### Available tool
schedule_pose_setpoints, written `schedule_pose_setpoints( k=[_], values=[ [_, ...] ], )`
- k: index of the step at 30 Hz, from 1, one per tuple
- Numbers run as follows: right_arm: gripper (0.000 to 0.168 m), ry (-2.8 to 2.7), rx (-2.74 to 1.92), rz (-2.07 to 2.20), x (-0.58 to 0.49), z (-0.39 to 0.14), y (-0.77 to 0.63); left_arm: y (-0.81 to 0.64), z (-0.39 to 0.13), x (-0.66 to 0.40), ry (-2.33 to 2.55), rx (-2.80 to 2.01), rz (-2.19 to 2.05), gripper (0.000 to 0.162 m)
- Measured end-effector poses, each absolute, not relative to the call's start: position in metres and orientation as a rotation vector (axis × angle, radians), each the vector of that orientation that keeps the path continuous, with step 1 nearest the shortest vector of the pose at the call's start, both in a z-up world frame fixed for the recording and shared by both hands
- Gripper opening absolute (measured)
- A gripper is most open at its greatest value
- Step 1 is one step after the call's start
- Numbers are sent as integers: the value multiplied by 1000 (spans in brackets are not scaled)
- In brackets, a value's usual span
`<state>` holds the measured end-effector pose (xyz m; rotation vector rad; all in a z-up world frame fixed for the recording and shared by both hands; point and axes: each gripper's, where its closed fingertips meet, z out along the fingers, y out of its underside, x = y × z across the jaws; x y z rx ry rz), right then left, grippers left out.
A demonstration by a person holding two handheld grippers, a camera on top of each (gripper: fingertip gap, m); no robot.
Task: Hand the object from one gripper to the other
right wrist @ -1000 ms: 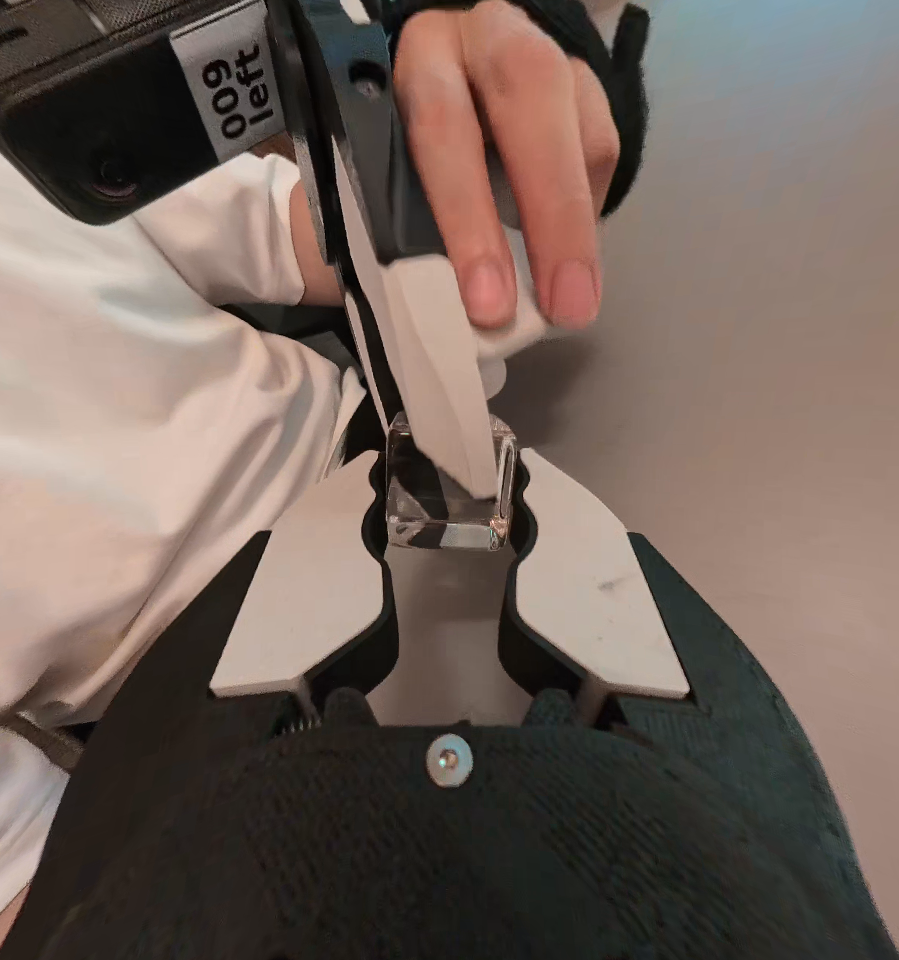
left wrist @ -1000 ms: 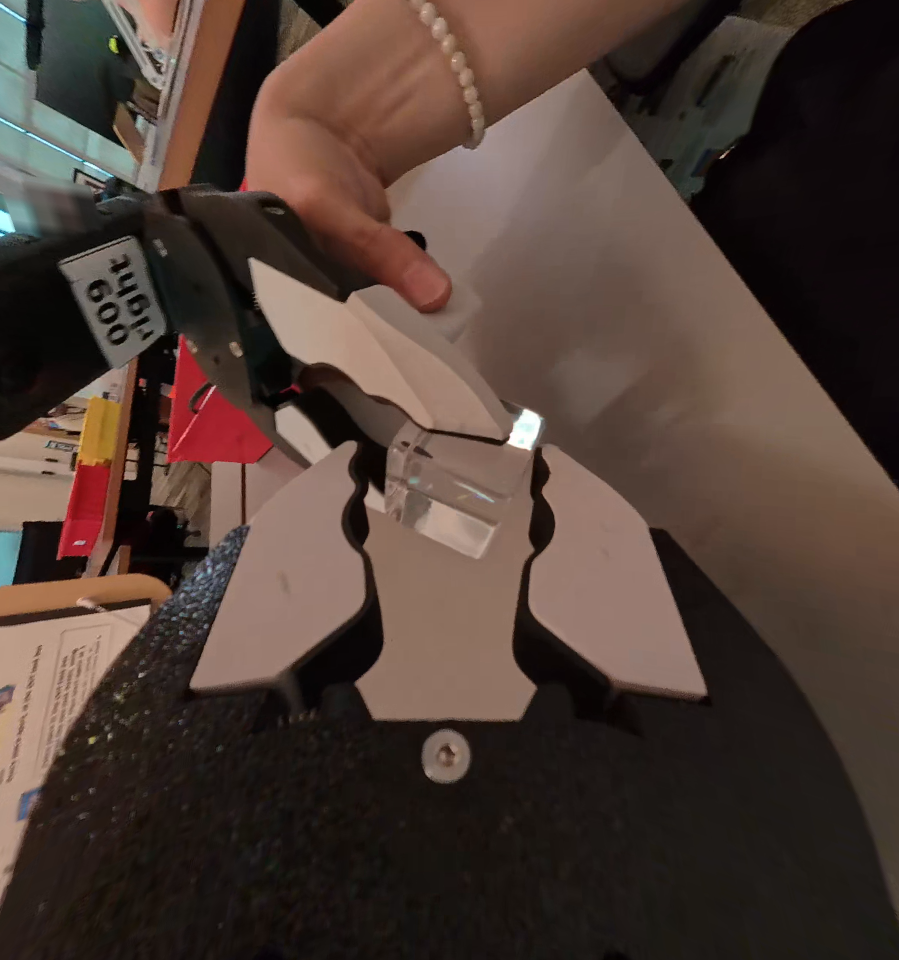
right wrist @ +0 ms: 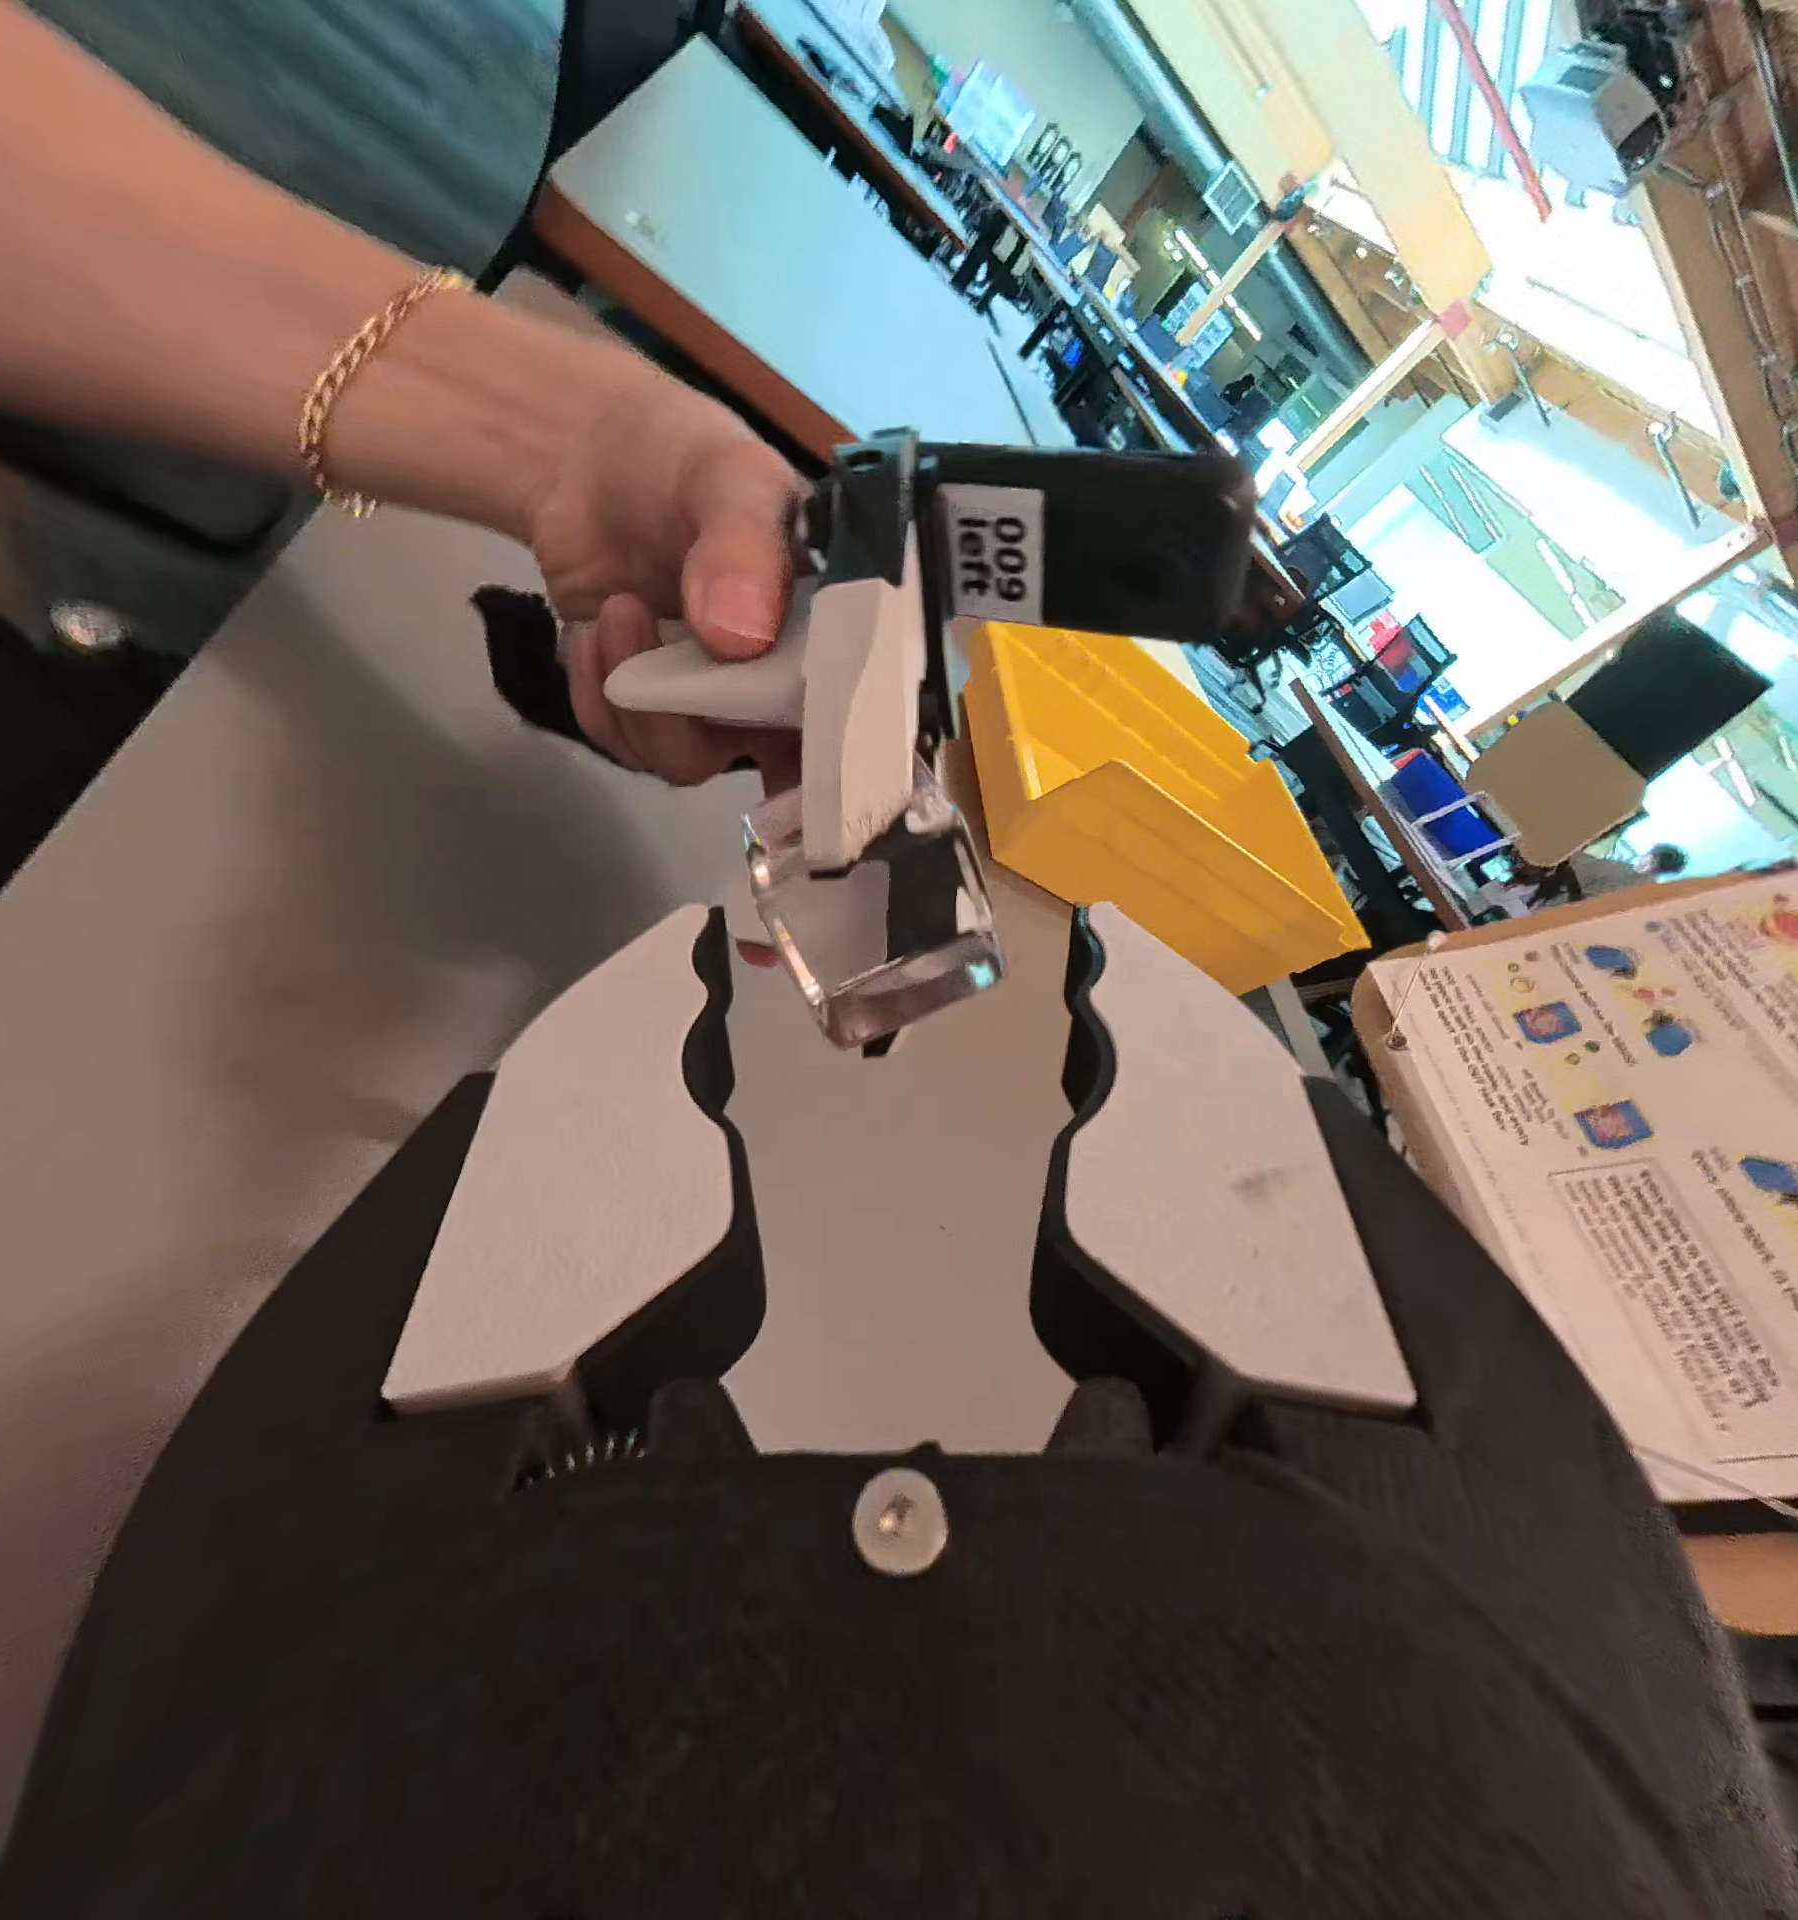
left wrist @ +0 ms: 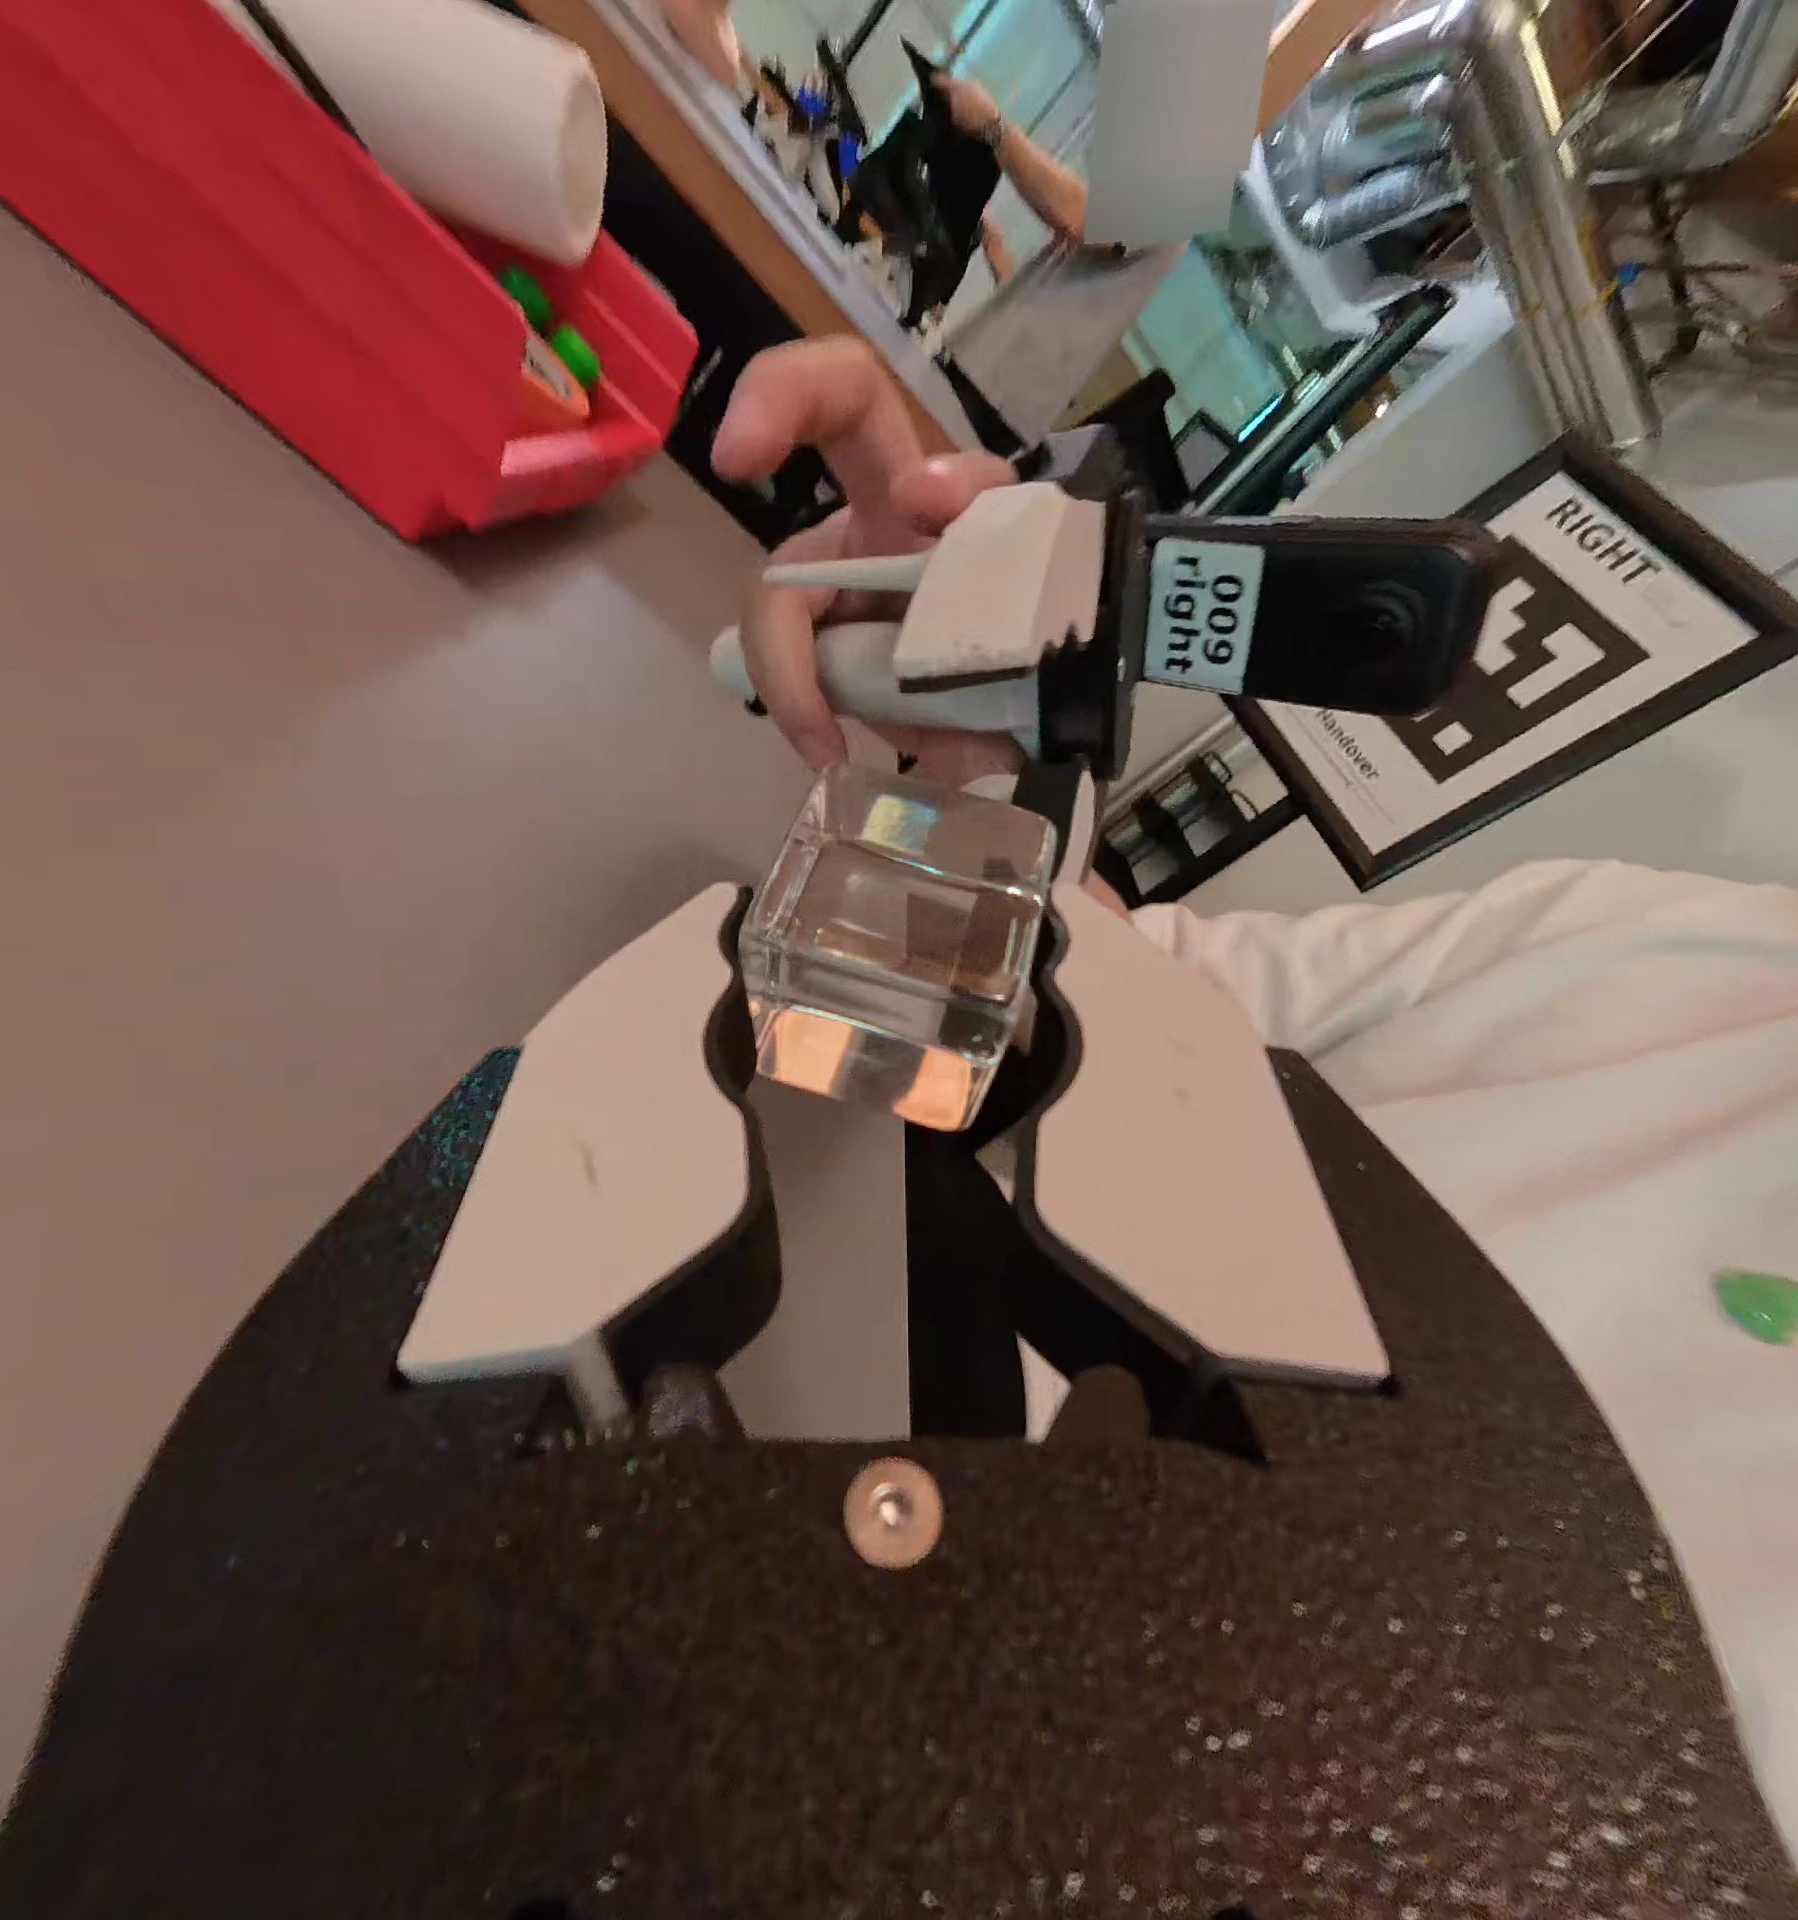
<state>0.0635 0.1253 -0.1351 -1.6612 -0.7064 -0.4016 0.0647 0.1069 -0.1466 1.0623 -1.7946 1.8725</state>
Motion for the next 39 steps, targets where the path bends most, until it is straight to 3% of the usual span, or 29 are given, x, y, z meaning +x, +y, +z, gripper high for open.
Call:
schedule_pose_setpoints(
  k=[6, 13, 18, 20, 21, 27, 39],
  values=[
    [71, -866, -1753, -551, 55, -160, 137, 93, -154, 52, -1768, 1016, 1734, 50],
    [52, -919, -1776, -585, 51, -174, 145, 86, -162, 48, -1774, 1009, 1668, 50],
    [52, -839, -1812, -526, 53, -172, 149, 91, -159, 54, -1787, 999, 1750, 50],
    [52, -787, -1832, -559, 64, -171, 149, 96, -161, 62, -1886, 1050, 1785, 59],
    [52, -750, -1855, -574, 72, -171, 147, 100, -162, 66, -1952, 1078, 1803, 67],
    [52, -305, -1939, -642, 144, -146, 115, 139, -143, 95, -2245, 1273, 2073, 77],
    [52, 704, -2106, -805, 316, -126, -61, 189, -153, 101, -2345, 1531, 1930, 63]
  ],
)
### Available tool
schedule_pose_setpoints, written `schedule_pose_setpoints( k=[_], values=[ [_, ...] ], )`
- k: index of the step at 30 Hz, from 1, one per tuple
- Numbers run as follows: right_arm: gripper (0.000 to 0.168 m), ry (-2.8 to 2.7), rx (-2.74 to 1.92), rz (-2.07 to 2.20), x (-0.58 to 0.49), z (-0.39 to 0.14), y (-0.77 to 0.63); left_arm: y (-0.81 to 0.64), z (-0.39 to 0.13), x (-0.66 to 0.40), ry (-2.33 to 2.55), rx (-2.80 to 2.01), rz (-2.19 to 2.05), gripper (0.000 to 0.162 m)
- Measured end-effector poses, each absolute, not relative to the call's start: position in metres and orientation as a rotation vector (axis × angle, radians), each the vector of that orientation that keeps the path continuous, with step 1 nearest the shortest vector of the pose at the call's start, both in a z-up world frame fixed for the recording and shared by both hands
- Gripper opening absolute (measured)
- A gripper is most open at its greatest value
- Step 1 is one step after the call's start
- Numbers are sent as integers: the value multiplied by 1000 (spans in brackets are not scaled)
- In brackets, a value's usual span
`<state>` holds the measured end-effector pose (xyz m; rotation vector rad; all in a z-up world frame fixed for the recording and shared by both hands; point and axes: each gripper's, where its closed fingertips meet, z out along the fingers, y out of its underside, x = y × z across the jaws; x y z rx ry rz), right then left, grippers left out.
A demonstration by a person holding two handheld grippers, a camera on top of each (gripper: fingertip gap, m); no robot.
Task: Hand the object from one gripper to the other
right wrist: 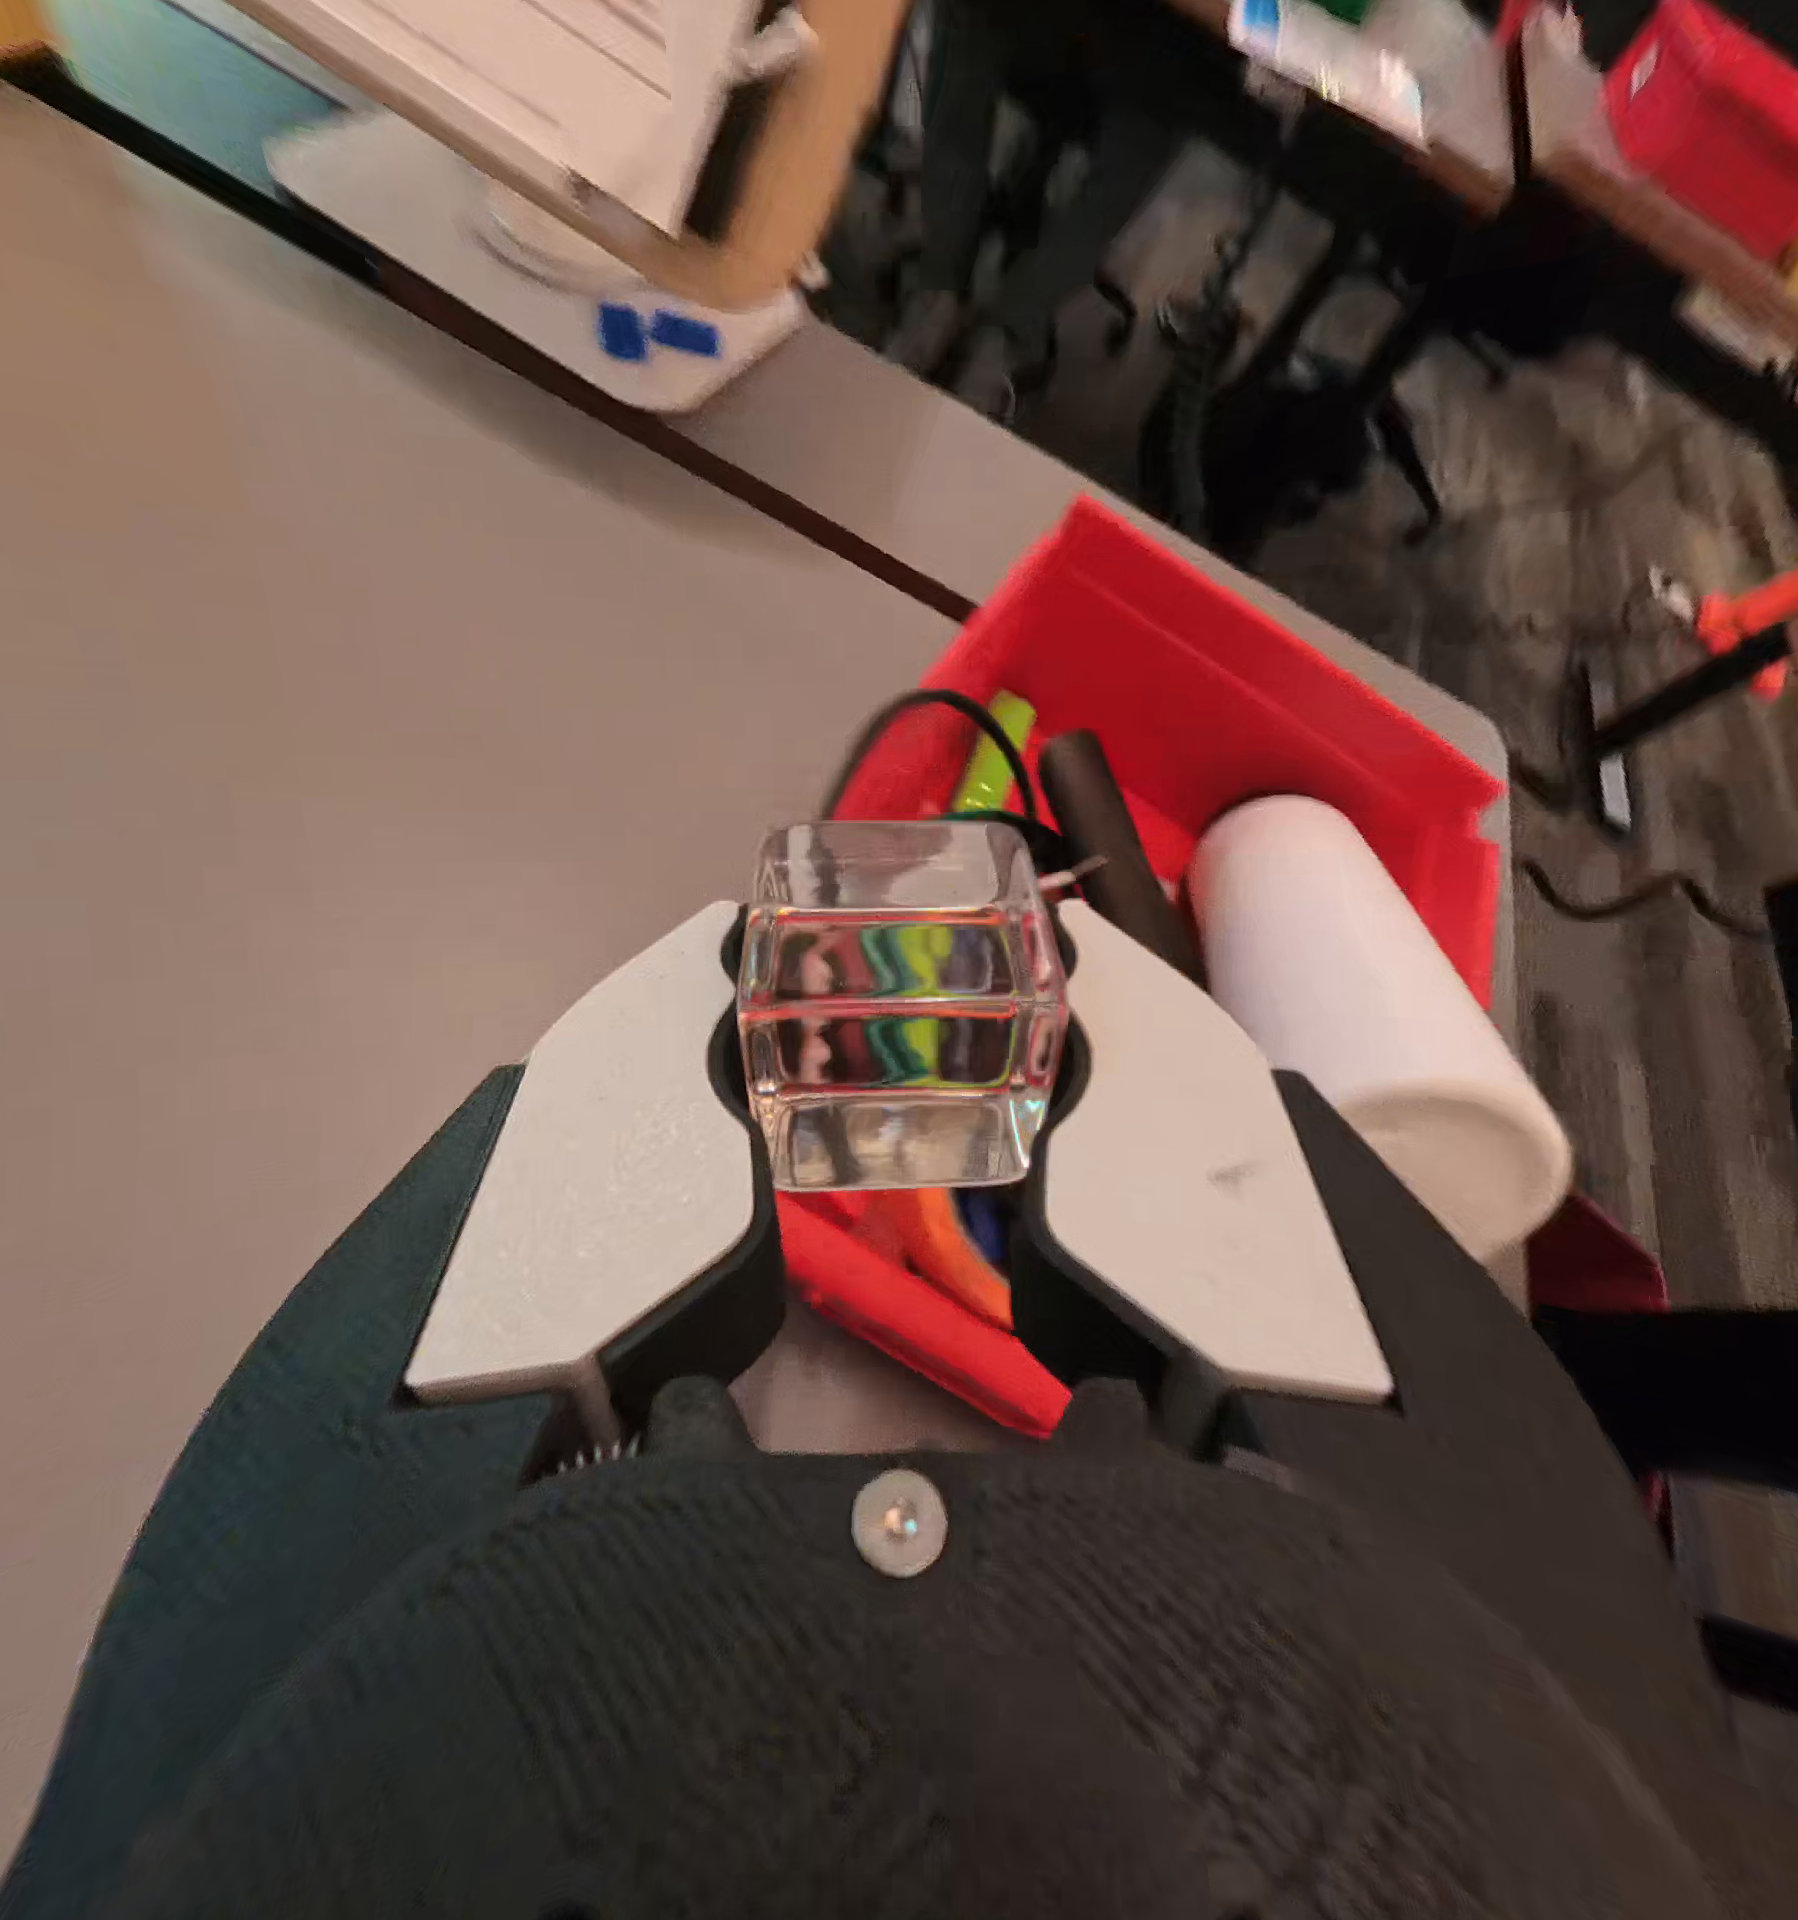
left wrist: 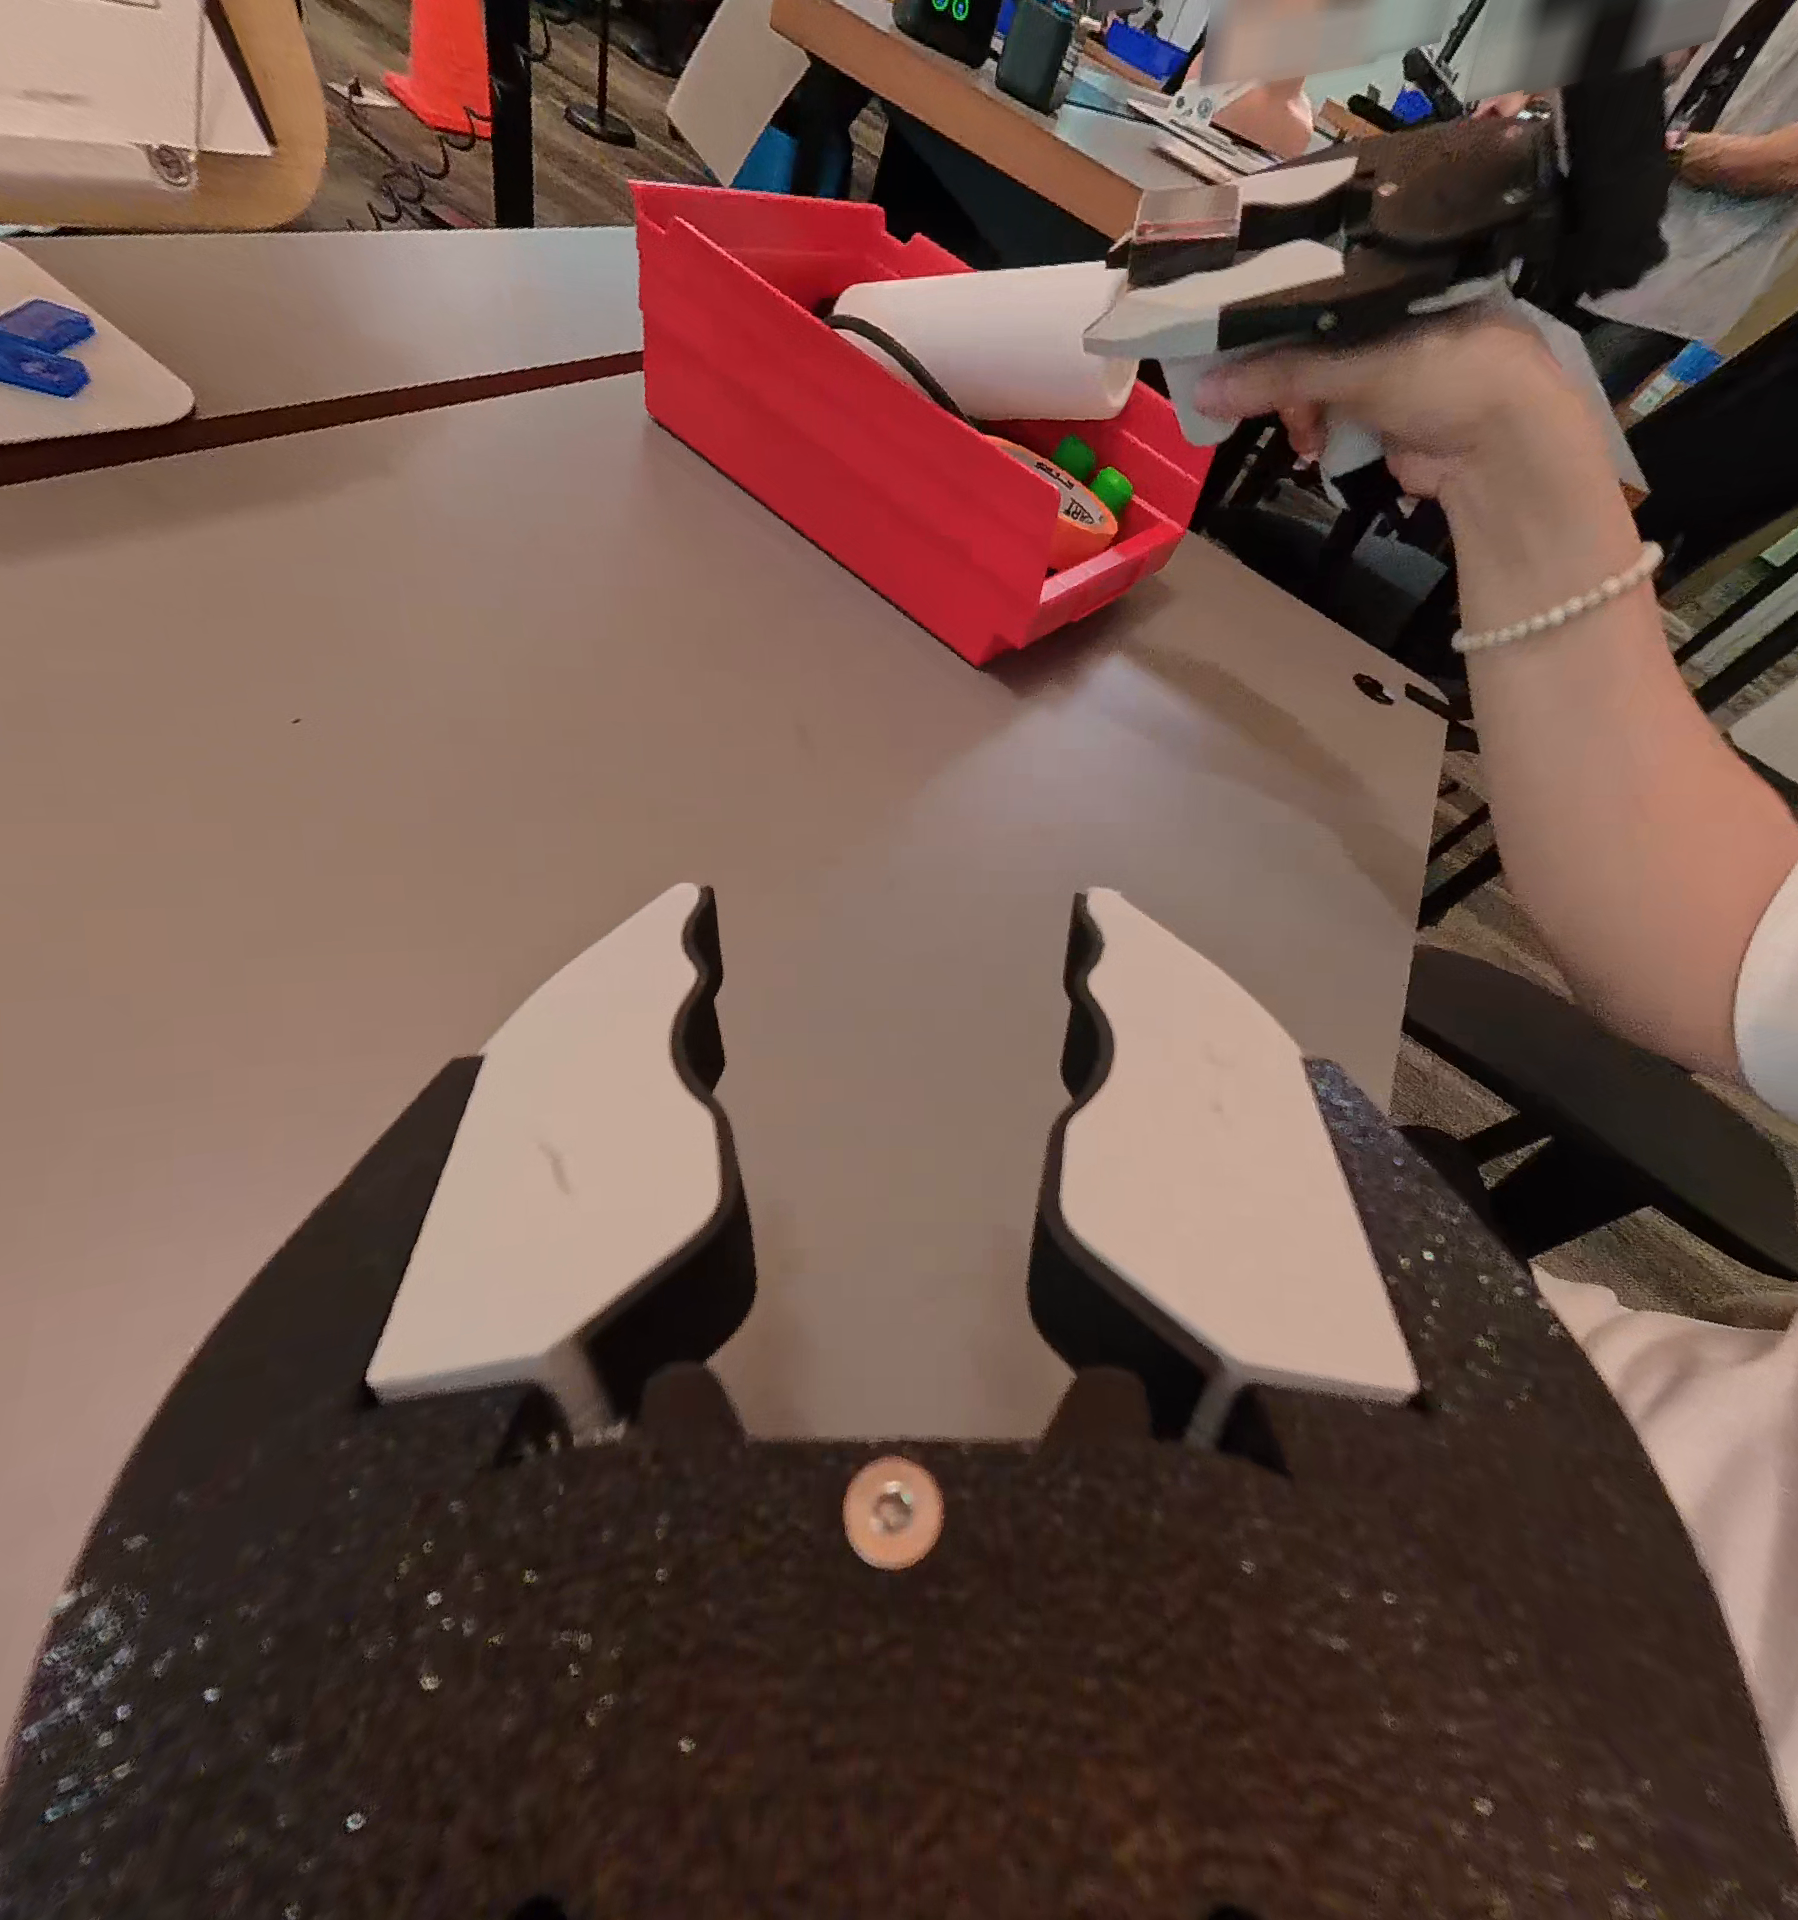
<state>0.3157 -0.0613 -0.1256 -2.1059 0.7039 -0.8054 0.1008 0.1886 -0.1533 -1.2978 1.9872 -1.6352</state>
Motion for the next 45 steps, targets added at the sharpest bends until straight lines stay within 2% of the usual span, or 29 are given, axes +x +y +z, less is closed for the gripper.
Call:
schedule_pose_setpoints(
  k=[6, 18, 23, 36, 41, 45],
  values=[
    [51, 932, -2254, -654, 379, -153, -89, 197, -153, 98, 1988, -1319, -1623, 60],
    [52, 988, -2409, -592, 393, -199, -75, 204, -164, 97, 2034, -1360, -1573, 60],
    [53, 985, -2363, -671, 395, -191, -72, 207, -165, 97, 2037, -1341, -1538, 60],
    [68, 813, -2244, -1005, 355, -130, -53, 196, -167, 97, 2057, -1338, -1549, 60],
    [84, 702, -2126, -835, 302, -136, -4, 185, -172, 102, 2056, -1345, -1536, 60],
    [86, 600, -2012, -649, 251, -150, 47, 175, -164, 111, 1954, -1321, -1556, 64]
  ],
)
